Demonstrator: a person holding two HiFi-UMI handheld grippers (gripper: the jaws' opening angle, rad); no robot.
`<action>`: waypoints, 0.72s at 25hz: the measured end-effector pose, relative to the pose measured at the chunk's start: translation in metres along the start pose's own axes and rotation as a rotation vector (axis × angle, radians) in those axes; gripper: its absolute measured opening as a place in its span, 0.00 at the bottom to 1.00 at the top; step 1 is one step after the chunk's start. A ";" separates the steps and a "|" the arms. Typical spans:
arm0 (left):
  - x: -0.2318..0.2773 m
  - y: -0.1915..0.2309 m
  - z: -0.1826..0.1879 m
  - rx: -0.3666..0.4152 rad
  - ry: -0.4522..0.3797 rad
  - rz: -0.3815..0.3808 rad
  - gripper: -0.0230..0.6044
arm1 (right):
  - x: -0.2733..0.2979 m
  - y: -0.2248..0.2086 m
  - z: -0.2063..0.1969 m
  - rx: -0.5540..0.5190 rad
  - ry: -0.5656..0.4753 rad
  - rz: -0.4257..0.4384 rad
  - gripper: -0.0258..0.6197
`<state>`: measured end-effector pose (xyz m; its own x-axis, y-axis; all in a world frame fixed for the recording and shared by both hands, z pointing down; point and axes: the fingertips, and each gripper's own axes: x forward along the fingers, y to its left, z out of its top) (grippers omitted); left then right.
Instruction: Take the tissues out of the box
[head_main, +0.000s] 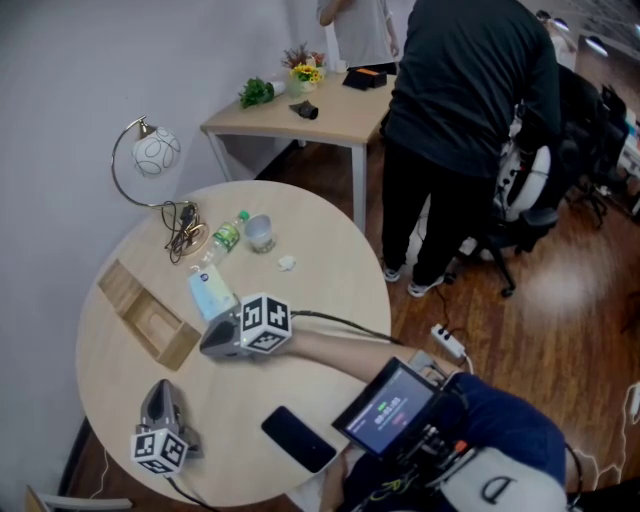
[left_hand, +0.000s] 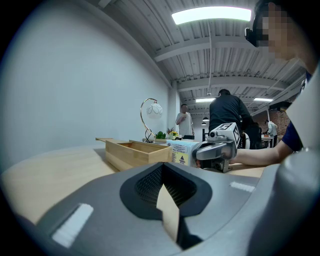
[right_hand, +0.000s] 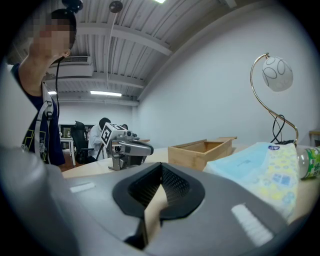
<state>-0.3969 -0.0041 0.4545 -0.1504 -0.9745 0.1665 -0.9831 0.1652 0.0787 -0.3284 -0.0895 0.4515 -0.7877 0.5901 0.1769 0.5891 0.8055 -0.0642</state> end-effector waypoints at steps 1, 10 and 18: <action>0.000 0.000 0.000 0.002 0.000 0.000 0.04 | 0.000 0.000 0.000 0.000 0.000 0.000 0.05; 0.000 -0.001 0.000 -0.001 -0.001 0.000 0.04 | -0.001 0.001 0.000 -0.001 -0.001 0.000 0.05; 0.000 -0.002 0.001 -0.002 -0.002 -0.002 0.04 | -0.001 0.001 0.001 -0.003 -0.002 0.000 0.05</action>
<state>-0.3952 -0.0043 0.4532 -0.1491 -0.9751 0.1643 -0.9831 0.1639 0.0810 -0.3271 -0.0894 0.4500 -0.7880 0.5904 0.1746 0.5898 0.8052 -0.0610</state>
